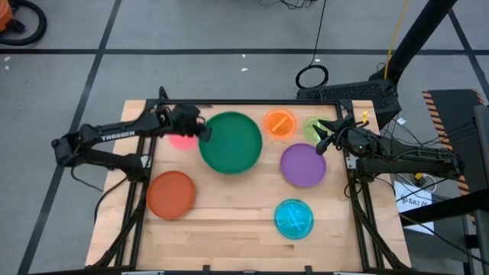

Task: Stack plastic plates
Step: Stack the dark green plate on top of the green plate, then stack the purple plate on top of the dark green plate

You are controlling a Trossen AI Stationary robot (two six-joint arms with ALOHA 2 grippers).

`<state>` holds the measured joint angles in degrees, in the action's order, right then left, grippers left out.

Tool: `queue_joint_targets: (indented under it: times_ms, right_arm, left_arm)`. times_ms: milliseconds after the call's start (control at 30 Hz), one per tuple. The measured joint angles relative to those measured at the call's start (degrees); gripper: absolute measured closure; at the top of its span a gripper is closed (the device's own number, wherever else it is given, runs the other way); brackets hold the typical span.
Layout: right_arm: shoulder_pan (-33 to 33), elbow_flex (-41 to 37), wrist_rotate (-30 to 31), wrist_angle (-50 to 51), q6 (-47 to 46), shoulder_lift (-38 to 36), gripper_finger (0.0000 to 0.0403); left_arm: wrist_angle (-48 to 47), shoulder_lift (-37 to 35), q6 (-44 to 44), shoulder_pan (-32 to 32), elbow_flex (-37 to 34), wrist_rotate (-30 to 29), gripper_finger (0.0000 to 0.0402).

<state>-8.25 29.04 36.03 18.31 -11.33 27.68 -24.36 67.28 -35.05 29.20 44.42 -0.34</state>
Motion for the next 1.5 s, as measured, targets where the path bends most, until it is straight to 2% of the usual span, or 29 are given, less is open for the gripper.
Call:
queue_joint_targets:
  times_ms: [167,333,533,1033,1367,1500]
  right_arm:
    - [0.0,0.0,-0.03,0.0,0.0,-0.01,0.0271]
    - [0.0,0.0,-0.04,0.0,0.0,0.0,0.0271]
    - [0.0,0.0,-0.04,0.0,0.0,0.0,0.0271]
    - [0.0,0.0,-0.04,0.02,0.0,-0.01,0.0271]
    - [-0.02,0.0,-0.07,0.03,0.0,0.0,0.0271]
    - [0.0,0.0,-0.07,0.04,-0.11,0.0,0.0271]
  left_arm:
    - [-1.35,0.02,3.71,7.83,0.0,1.72,0.0389]
    - [-3.78,1.07,4.38,10.2,0.02,1.86,0.0388]
    - [-2.39,3.4,4.35,9.99,0.04,1.78,0.0362]
    - [-2.34,4.75,6.76,9.93,0.04,1.33,0.0348]
    - [-2.34,4.73,7.82,9.93,0.04,1.31,0.0267]
    - [-2.21,4.73,11.15,8.66,0.04,1.38,0.0254]
